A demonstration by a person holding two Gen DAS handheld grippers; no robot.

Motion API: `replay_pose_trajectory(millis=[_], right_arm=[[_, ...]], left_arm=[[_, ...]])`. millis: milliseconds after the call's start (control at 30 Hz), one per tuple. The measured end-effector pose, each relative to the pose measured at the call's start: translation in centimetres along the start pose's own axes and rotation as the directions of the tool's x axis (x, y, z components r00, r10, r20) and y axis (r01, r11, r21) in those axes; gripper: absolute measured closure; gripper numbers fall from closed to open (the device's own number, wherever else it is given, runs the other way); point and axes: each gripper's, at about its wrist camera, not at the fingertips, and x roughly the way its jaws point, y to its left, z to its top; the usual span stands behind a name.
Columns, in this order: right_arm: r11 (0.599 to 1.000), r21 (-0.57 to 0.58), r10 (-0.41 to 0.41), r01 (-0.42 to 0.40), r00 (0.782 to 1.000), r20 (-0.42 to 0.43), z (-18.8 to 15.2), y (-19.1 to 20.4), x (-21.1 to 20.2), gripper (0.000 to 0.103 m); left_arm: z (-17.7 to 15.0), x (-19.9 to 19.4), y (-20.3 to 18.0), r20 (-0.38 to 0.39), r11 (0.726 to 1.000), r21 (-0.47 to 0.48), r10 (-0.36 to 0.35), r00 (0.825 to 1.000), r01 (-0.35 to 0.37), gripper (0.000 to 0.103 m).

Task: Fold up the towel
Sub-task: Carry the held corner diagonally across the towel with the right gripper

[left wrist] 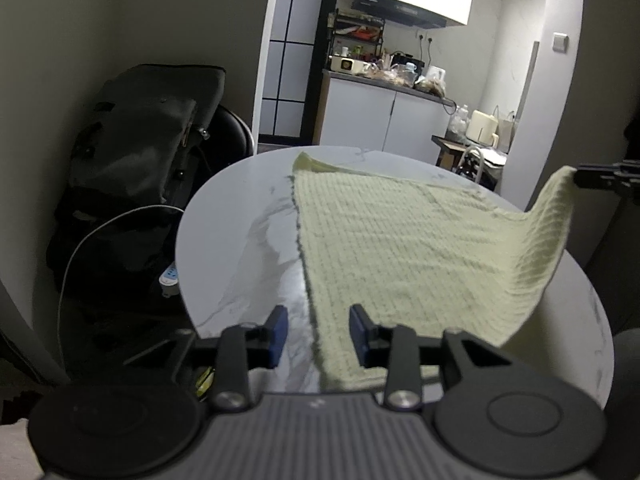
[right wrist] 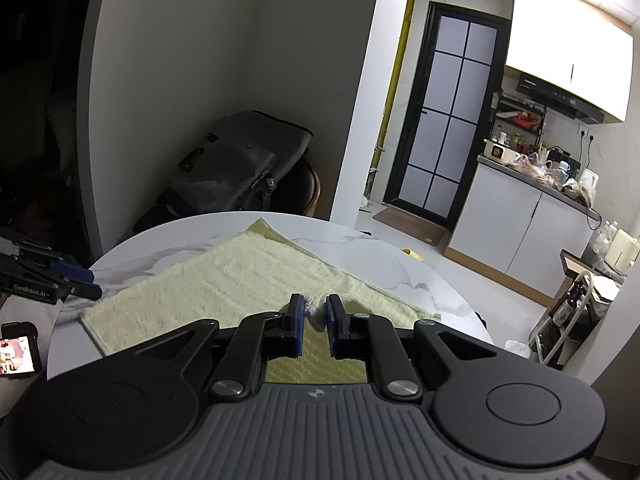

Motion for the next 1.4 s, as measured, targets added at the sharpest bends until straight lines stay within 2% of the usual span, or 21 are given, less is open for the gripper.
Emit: replay_pose_trajectory(millis=[100,167,300,400,733,833,1133,1400], right_arm=[[1.0,-0.004,0.012,-0.012,1.0,-0.001,0.6,0.0,0.6,0.09],[1.0,-0.004,0.024,-0.024,1.0,0.0,0.9,-0.1,1.1,0.09],[0.999,0.001,0.035,-0.035,0.999,0.002,1.2,-0.3,1.8,0.09],[0.998,0.012,0.063,-0.063,0.998,0.006,1.7,-0.7,2.5,0.09],[0.991,-0.005,0.133,-0.133,0.991,0.023,3.1,-1.4,4.1,0.09],[0.988,-0.009,0.157,-0.157,0.987,0.029,3.4,-1.5,4.7,0.09],[0.98,-0.009,0.201,-0.2,0.979,0.047,4.2,-2.0,6.1,0.09],[0.974,-0.032,0.224,-0.222,0.973,0.057,5.6,-1.6,7.1,0.09]], left_arm=[[0.0,0.3,0.3,0.002,0.999,-0.051,0.013,1.0,-0.013,0.057],[0.1,0.5,0.3,0.0,0.997,-0.07,0.015,1.0,-0.015,0.056],[0.6,1.2,0.3,-0.007,0.997,-0.079,0.026,1.0,-0.026,0.055],[0.8,1.5,0.0,-0.008,0.996,-0.084,0.033,0.999,-0.034,0.048],[1.8,2.0,-0.7,-0.009,0.992,-0.099,0.081,0.997,-0.081,0.047],[1.9,2.1,-0.8,-0.011,0.99,-0.1,0.093,0.996,-0.094,0.042],[2.4,2.1,-1.0,-0.018,0.987,-0.099,0.129,0.991,-0.13,0.041],[2.9,2.4,-1.0,-0.01,0.989,-0.083,0.122,0.992,-0.122,0.04]])
